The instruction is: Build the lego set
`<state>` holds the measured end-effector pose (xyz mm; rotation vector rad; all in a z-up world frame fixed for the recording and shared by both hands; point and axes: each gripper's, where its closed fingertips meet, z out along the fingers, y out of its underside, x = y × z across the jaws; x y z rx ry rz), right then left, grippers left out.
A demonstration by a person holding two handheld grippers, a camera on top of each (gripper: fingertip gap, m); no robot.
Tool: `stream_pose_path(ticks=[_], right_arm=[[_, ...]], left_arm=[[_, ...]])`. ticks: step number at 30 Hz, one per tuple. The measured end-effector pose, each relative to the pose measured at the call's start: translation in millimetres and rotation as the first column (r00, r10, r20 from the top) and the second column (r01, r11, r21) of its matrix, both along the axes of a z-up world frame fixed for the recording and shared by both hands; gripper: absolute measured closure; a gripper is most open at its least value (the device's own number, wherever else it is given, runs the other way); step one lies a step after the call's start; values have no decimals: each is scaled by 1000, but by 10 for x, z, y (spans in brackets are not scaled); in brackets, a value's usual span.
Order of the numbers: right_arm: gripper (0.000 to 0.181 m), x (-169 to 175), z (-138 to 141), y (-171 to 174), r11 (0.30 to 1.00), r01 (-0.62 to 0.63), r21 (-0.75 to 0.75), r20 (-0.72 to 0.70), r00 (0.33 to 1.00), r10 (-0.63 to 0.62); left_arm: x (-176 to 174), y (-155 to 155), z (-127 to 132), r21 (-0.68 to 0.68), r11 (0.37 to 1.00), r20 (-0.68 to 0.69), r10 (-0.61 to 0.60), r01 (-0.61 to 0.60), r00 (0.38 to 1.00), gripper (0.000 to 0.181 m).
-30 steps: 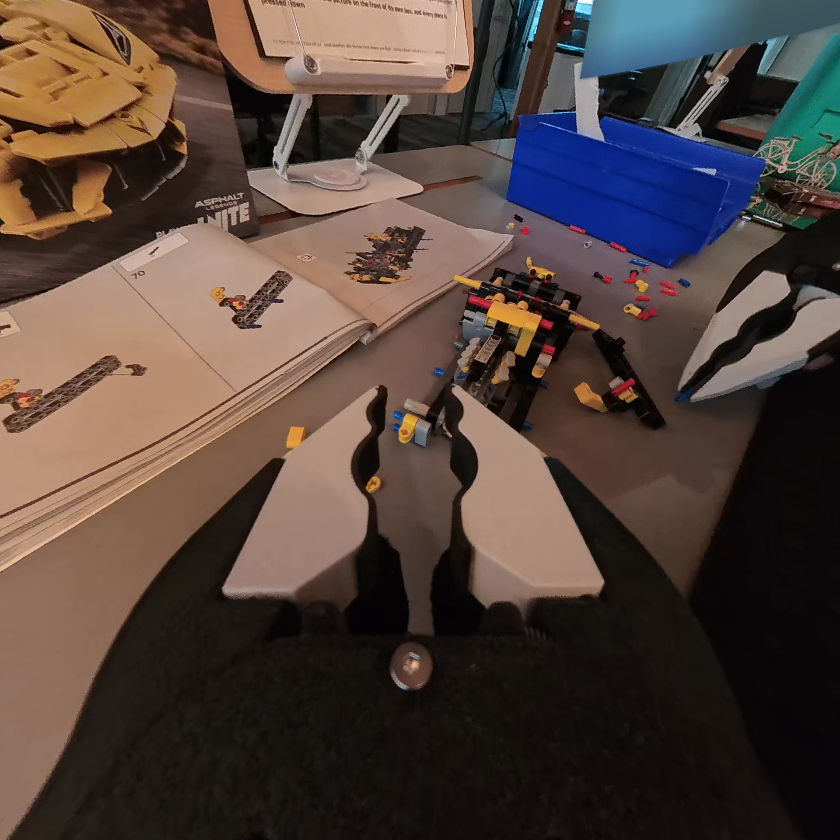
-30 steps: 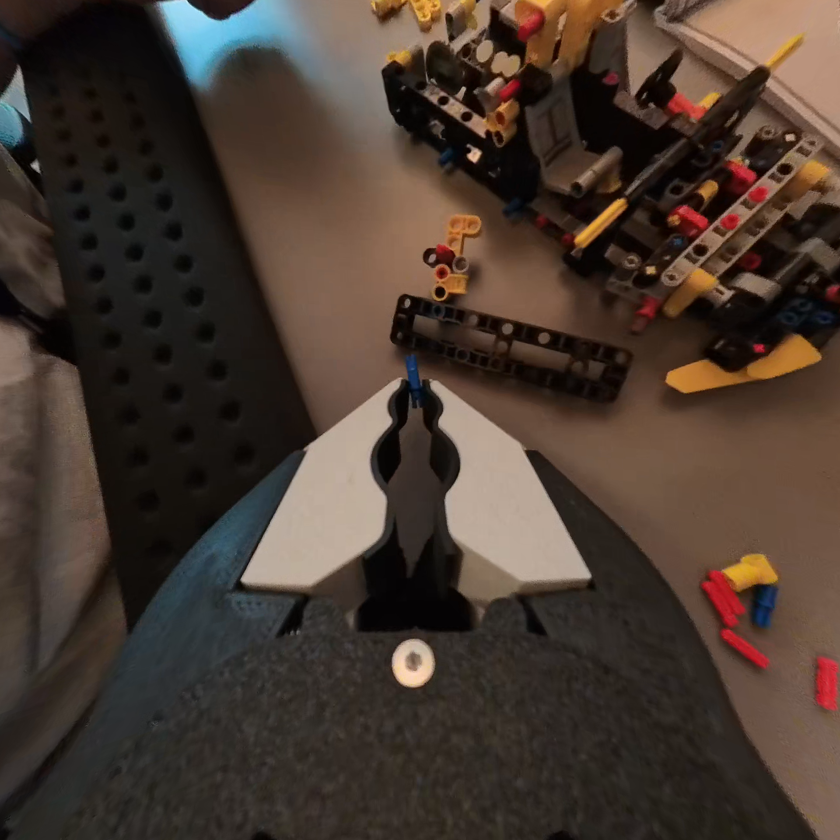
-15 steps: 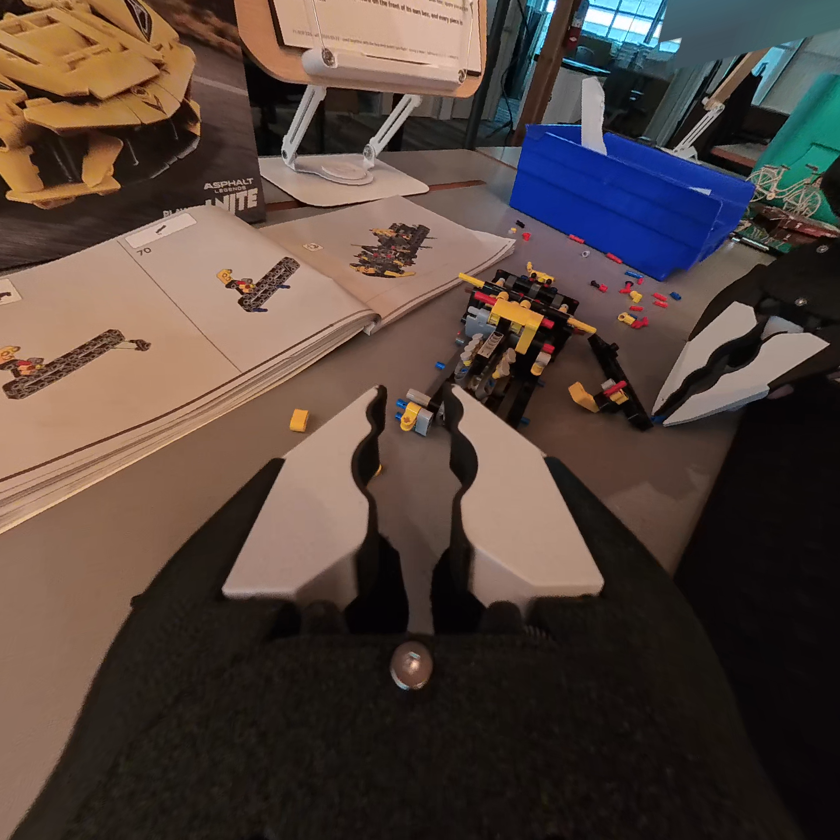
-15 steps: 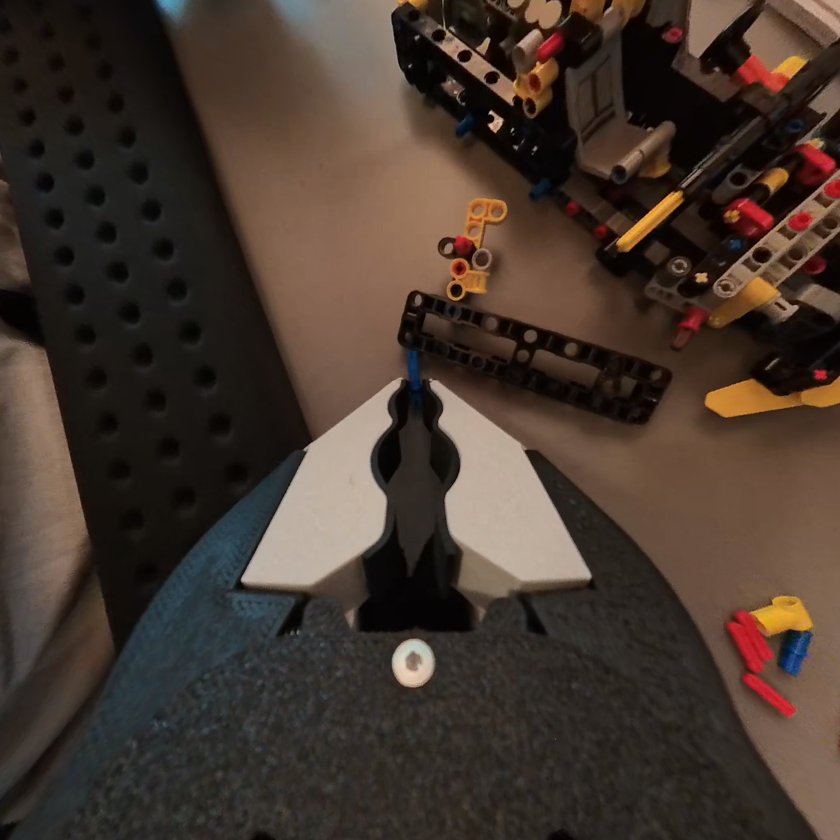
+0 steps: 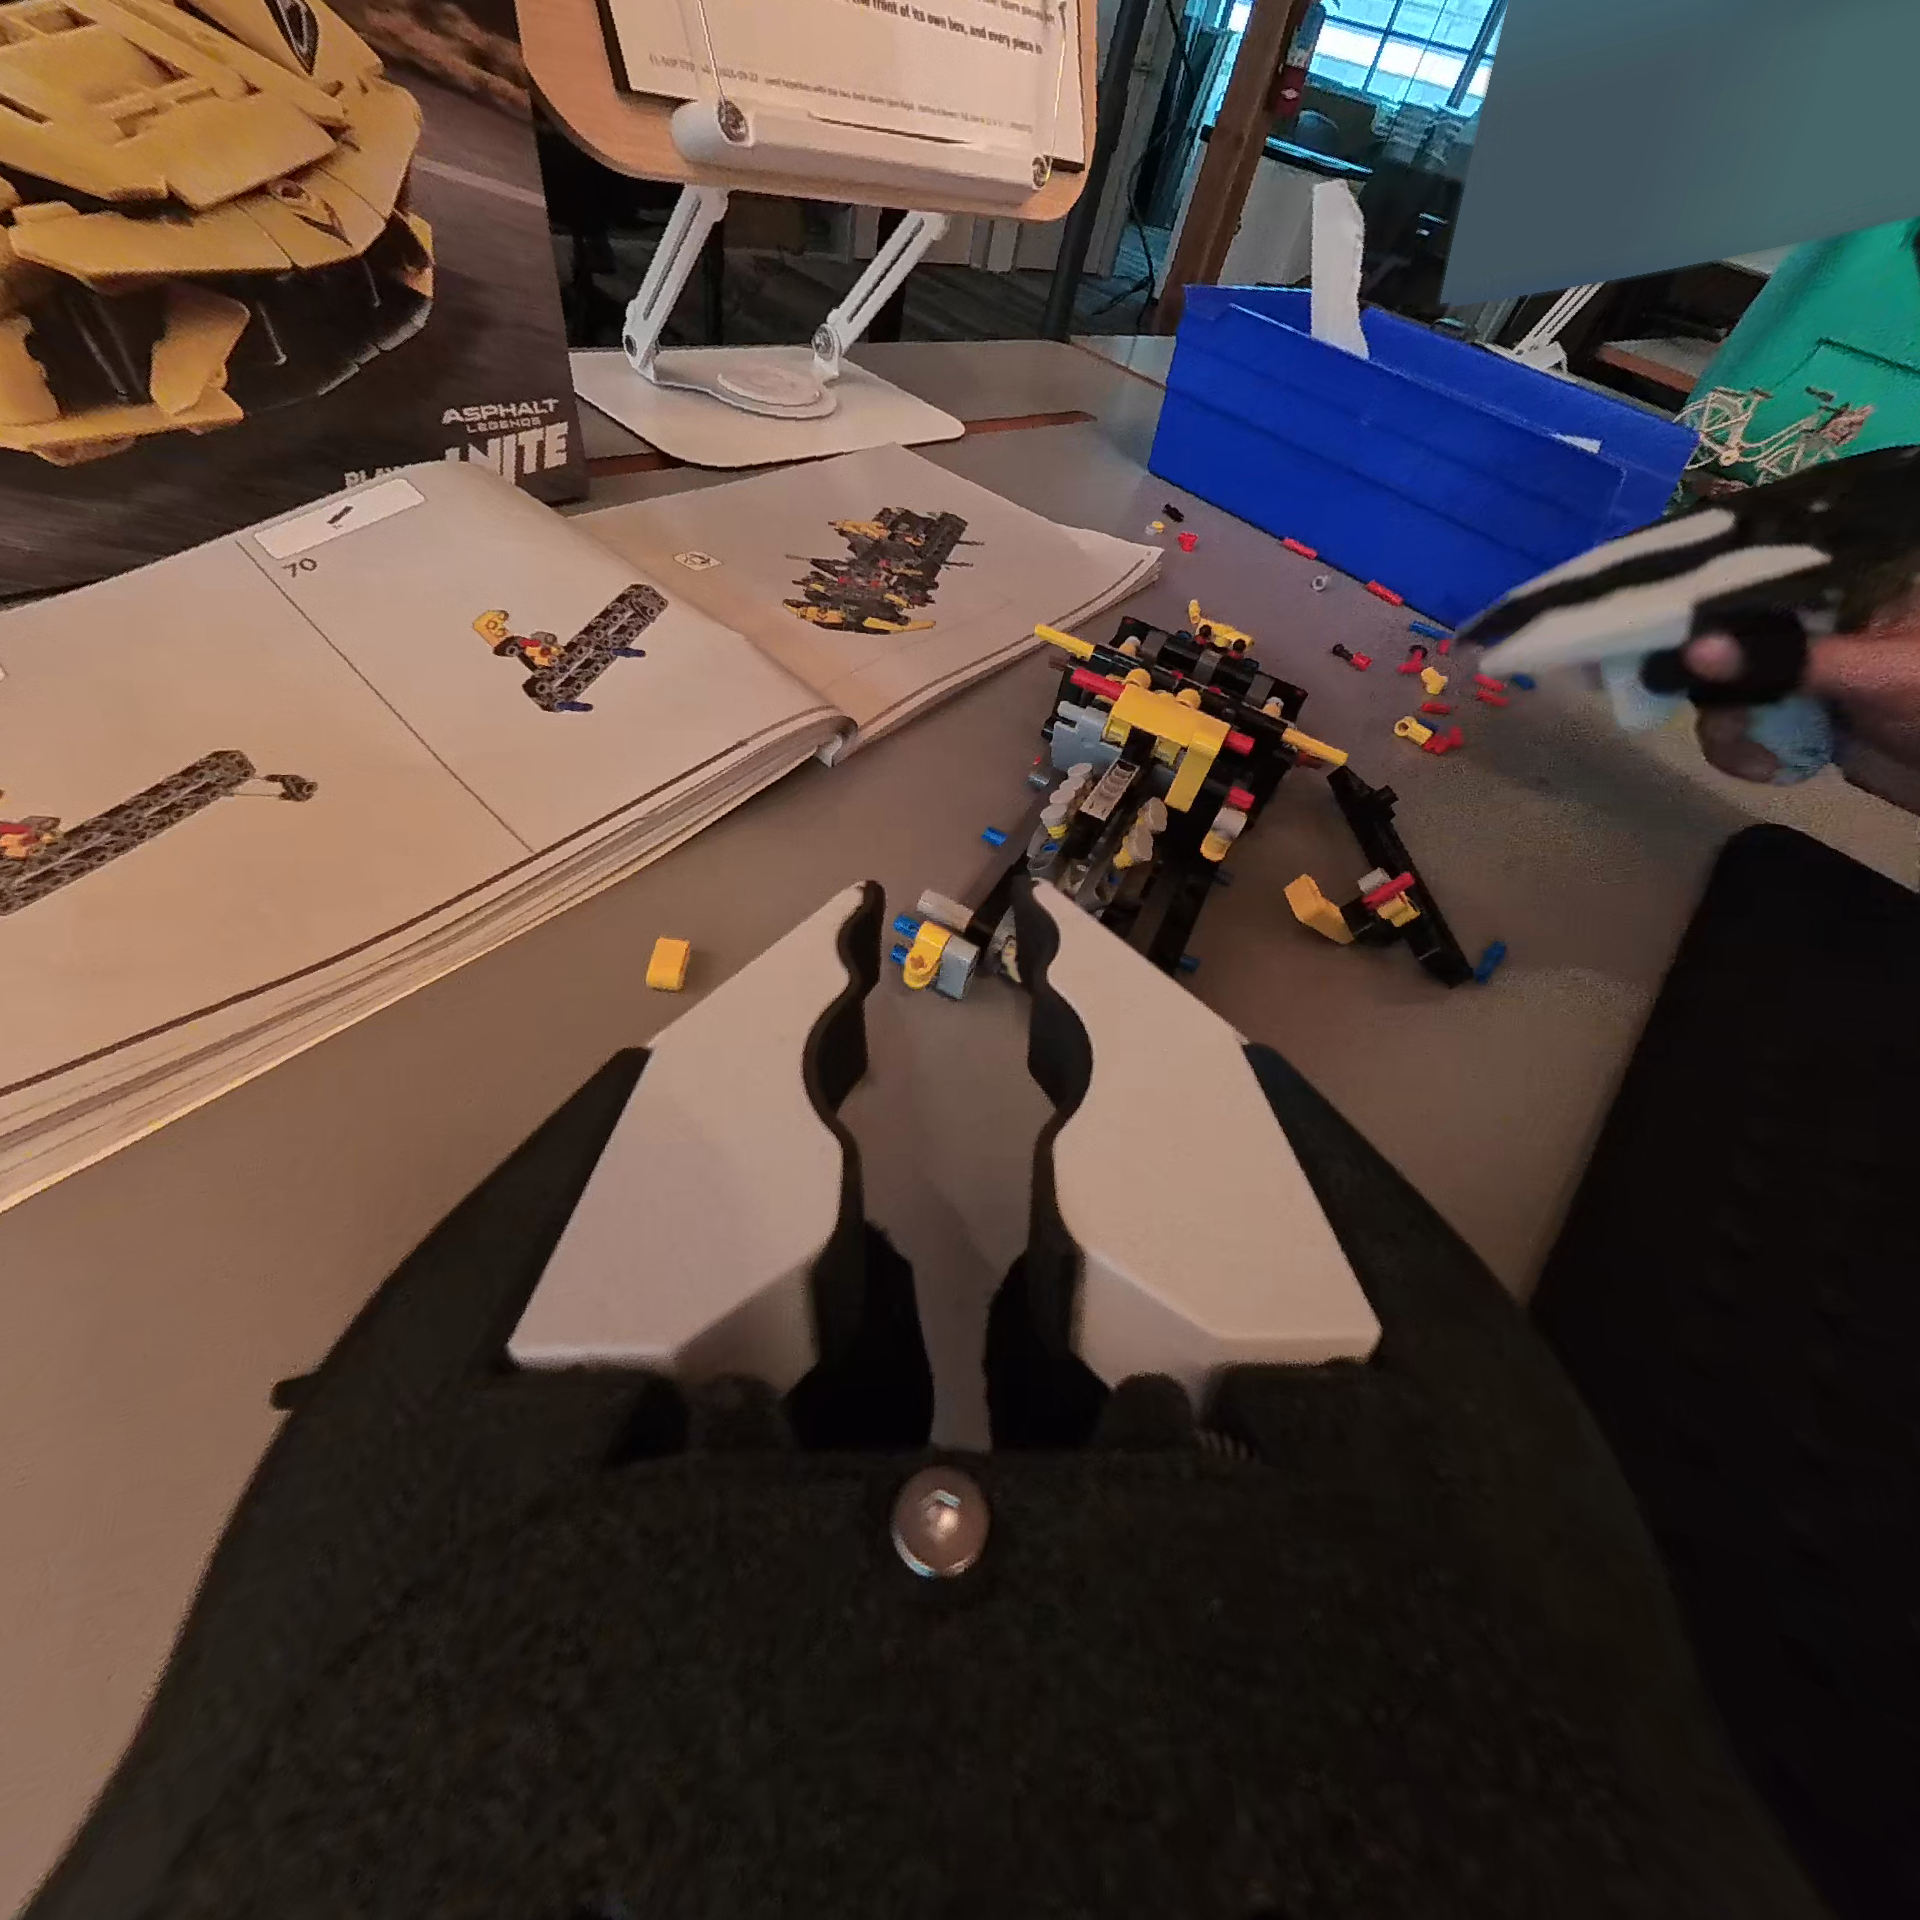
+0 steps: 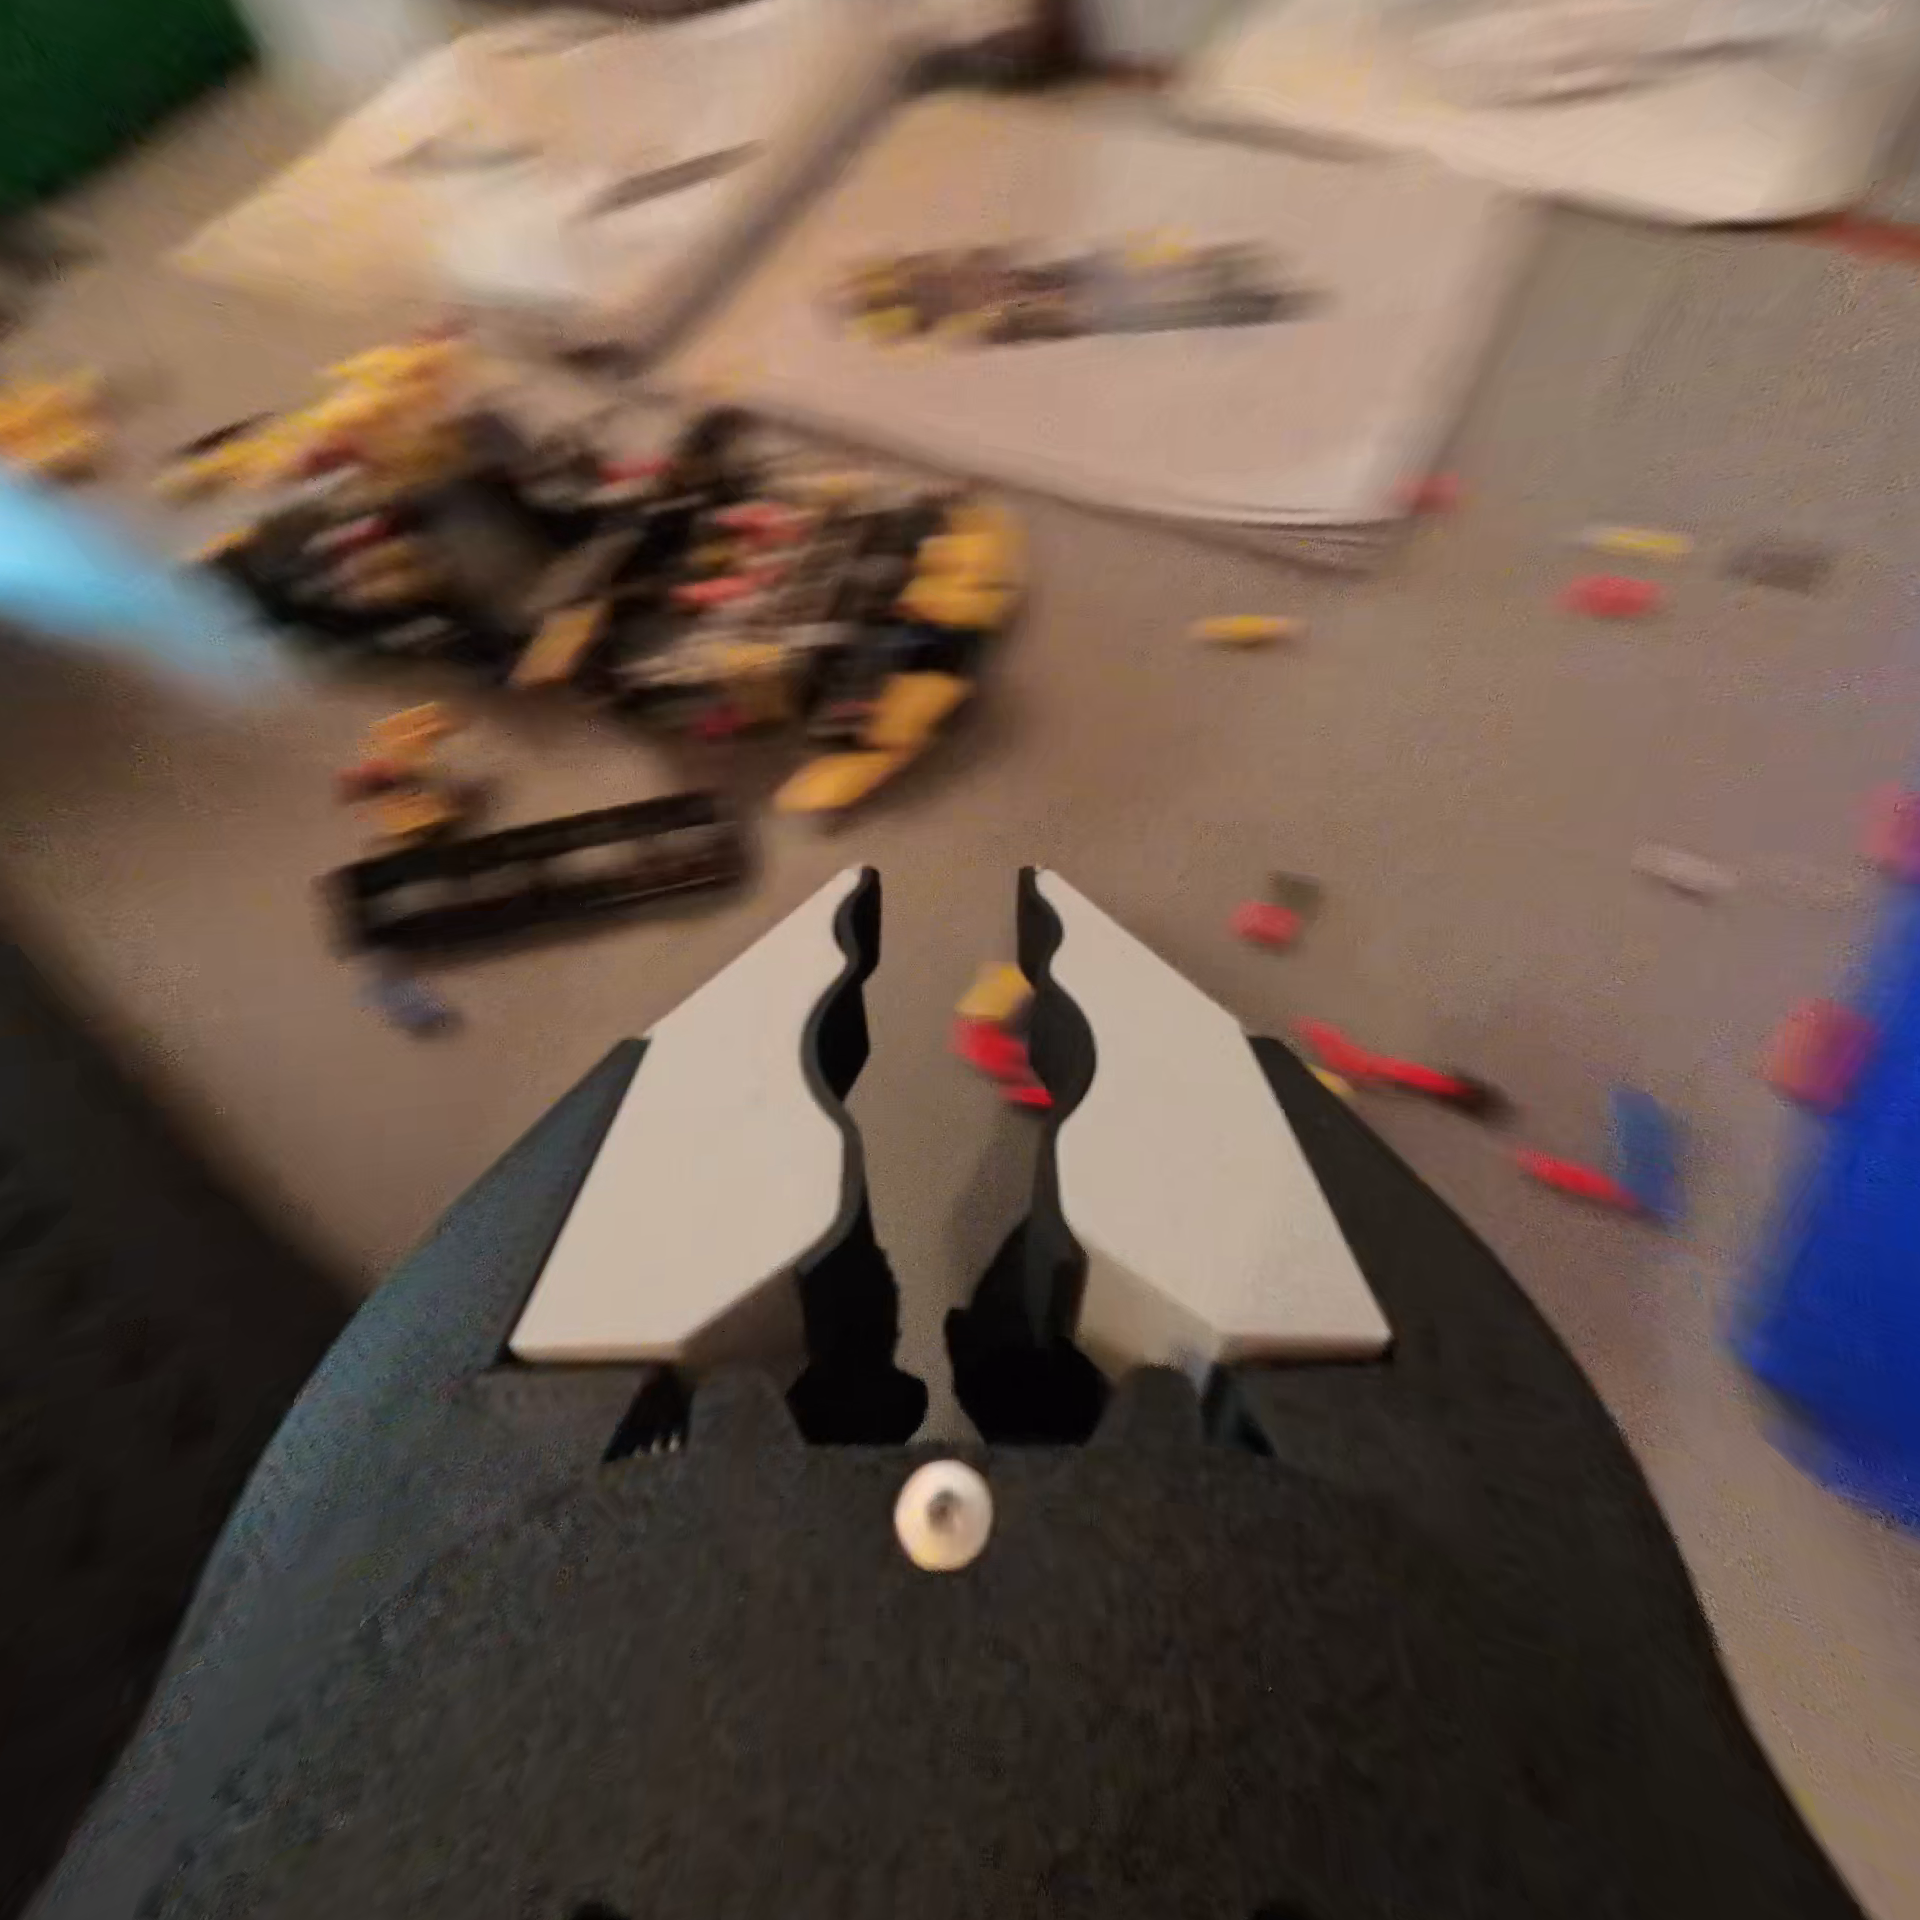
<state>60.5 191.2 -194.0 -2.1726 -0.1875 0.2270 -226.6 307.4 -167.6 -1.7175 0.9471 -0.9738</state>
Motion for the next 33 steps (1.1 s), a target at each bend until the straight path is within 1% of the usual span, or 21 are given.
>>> stream_pose_path(ticks=[1, 2, 3, 6, 9, 11, 12, 15, 17, 19, 21, 23, 27, 30, 32, 33], right_arm=[[156, 370, 9, -10, 986, 161, 34, 24, 986, -162], [156, 664, 9, -58, 956, 286, 66, 38, 957, -289], [157, 857, -8, -108, 928, 363, 89, 49, 929, -368], [156, 1151, -154, -219, 883, 460, 92, 163, 868, -469], [161, 1278, -259, -250, 853, 517, 72, 283, 810, -514], [163, 1386, -271, -257, 819, 569, 80, 342, 756, -558], [169, 1420, -280, -258, 804, 590, 77, 353, 738, -575], [166, 1414, -339, -221, 780, 625, 30, 319, 734, -600], [160, 1388, -350, -181, 774, 634, 10, 277, 741, -611], [160, 1389, -362, -152, 765, 644, -5, 257, 740, -621], [160, 1412, -375, -140, 753, 658, -15, 270, 728, -631], [161, 1456, -386, -146, 727, 687, -16, 300, 696, -652], [158, 1456, -445, -136, 706, 706, -49, 310, 683, -662], [161, 1450, -451, -127, 701, 710, -70, 286, 687, -668], [174, 1414, -470, -114, 707, 701, -94, 252, 704, -664], [175, 1409, -472, -114, 704, 704, -99, 240, 703, -669]], left_arm=[[14, -1, -2, 0, 1000, -3, -4, 4, 1000, 156], [29, -1, -6, 2, 1000, -7, -8, 8, 1000, 156], [43, 0, -13, 5, 1000, -13, -11, 11, 1000, 156], [75, 3, -54, 12, 1000, -38, -17, 17, 999, 156], [95, 3, -101, 13, 1000, -60, -22, 23, 998, 156], [103, 5, -125, 13, 1000, -71, -24, 25, 997, 156], [106, 5, -131, 13, 1000, -74, -25, 26, 997, 156], [118, 0, -140, 7, 999, -74, -31, 32, 997, 156], [125, -3, -139, 4, 999, -72, -35, 35, 997, 156], [130, -10, -136, -3, 999, -67, -40, 40, 997, 156], [134, -17, -128, -8, 999, -59, -44, 44, 997, 156], [138, -28, -116, -14, 999, -50, -50, 49, 998, 156], [149, -48, -90, -25, 998, -31, -62, 61, 998, 156], [154, -60, -73, -37, 997, -16, -70, 69, 997, 156], [154, -64, -58, -41, 997, -6, -73, 72, 997, 156], [155, -66, -50, -44, 996, -1, -74, 73, 997, 156]])
